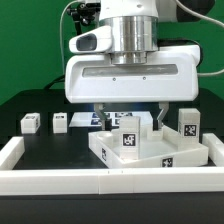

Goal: Assemble square table

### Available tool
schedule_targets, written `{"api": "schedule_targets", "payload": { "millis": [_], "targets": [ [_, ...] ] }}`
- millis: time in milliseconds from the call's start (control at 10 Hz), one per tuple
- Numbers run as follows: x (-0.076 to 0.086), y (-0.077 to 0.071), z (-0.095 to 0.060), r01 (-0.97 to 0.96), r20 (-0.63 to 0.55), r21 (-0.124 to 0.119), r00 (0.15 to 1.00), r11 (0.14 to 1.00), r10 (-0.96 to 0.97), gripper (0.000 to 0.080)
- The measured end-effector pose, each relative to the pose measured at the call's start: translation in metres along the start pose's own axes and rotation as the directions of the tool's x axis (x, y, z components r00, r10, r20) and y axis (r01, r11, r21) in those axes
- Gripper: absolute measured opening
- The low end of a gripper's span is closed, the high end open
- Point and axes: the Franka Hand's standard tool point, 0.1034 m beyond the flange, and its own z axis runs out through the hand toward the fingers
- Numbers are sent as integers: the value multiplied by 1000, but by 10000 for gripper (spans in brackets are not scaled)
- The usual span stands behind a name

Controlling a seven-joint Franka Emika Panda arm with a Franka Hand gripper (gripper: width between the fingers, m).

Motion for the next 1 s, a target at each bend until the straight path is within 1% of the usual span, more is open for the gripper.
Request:
{"api": "schedule_targets", "payload": {
  "millis": [200,300,400,700,800,900,1000],
  "targets": [
    [0,1,0,2,0,0,1000,1000,-2,394],
    [0,1,0,2,0,-1,1000,1000,-2,394],
    [0,1,0,2,1,-1,1000,1000,-2,290],
    [0,1,0,-35,1,0,999,999,35,291],
    [0,1,0,-82,1,1,997,997,82,290],
    [0,0,1,-200,1,2,980,980,200,290],
    [-1,-3,1,-325,1,2,946,946,325,291]
  ]
}}
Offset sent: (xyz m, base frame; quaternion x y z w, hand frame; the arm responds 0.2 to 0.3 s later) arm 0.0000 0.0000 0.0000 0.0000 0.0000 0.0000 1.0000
